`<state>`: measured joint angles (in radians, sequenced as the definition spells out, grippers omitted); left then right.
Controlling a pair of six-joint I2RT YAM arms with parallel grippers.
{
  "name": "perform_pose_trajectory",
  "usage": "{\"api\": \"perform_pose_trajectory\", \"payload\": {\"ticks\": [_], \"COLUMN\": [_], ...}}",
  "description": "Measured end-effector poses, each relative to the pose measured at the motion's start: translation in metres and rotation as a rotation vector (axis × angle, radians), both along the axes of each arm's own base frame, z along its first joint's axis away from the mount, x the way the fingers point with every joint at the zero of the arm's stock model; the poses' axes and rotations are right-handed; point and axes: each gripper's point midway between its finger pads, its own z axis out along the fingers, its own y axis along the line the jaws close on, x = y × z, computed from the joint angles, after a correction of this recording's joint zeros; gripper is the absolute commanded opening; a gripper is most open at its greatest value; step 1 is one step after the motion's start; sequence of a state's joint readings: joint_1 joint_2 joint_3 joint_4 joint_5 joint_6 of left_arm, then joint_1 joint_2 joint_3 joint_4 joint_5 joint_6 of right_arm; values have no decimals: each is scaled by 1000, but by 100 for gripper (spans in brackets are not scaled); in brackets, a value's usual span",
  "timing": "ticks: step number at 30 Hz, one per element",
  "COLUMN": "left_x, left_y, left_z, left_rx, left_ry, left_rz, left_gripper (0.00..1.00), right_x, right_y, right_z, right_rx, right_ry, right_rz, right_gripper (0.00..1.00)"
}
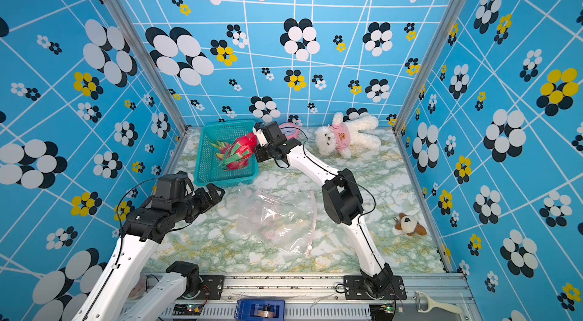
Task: Open the zip-top bag and take out the dragon fruit
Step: Place the dragon fruit in the basket, then reset both arms
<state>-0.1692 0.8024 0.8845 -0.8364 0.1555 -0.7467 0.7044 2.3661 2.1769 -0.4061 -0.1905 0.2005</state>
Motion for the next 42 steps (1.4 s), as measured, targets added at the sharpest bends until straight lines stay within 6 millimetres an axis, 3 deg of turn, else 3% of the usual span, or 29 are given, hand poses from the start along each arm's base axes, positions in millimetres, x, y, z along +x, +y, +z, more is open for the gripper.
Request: {"api": "perform_pose_trajectory", "payload": {"ticks": [4, 8, 14, 18, 20, 25, 29, 33, 37, 40, 42], "left_x": [-3, -5, -4, 7, 13, 29, 30, 23, 17, 18, 21], "left_y": [5, 14, 25, 24, 23, 19, 13, 0, 13, 31, 44], "left_z": [1, 1, 7, 14, 16, 12, 7, 1, -8, -18, -25], "left_rx": [10, 15, 6, 2, -1, -19, -10, 25, 92, 167, 221], "left_ry": [14, 17, -13, -60, -79, -106, -104, -119, -158, -183, -194], "left_rz": [12, 49, 92, 83, 84, 68, 33, -45, -11, 64, 106], "left_gripper": [99, 99, 99, 99, 99, 99, 99, 99, 99, 99, 99], "right_x": [7, 10, 17, 22, 23, -4, -48, -93, -128, -137, -136], "right_y": [28, 39, 30, 8, -14, -113, -194, -259, -327, -382, -406], "right_z": [3, 28, 60, 91, 111, 153, 156, 110, 47, 11, -10], "right_rx": [23, 53, 74, 100, 121, 153, 203, 174, 89, 34, -16], "right_ry": [-29, -79, -132, -140, -132, -92, -61, -11, -2, -19, -29], "right_rz": [16, 20, -7, -31, -48, -137, -248, -355, -489, -626, -680], "right_gripper": [53, 56, 56, 56, 57, 62, 66, 67, 69, 68, 68]}}
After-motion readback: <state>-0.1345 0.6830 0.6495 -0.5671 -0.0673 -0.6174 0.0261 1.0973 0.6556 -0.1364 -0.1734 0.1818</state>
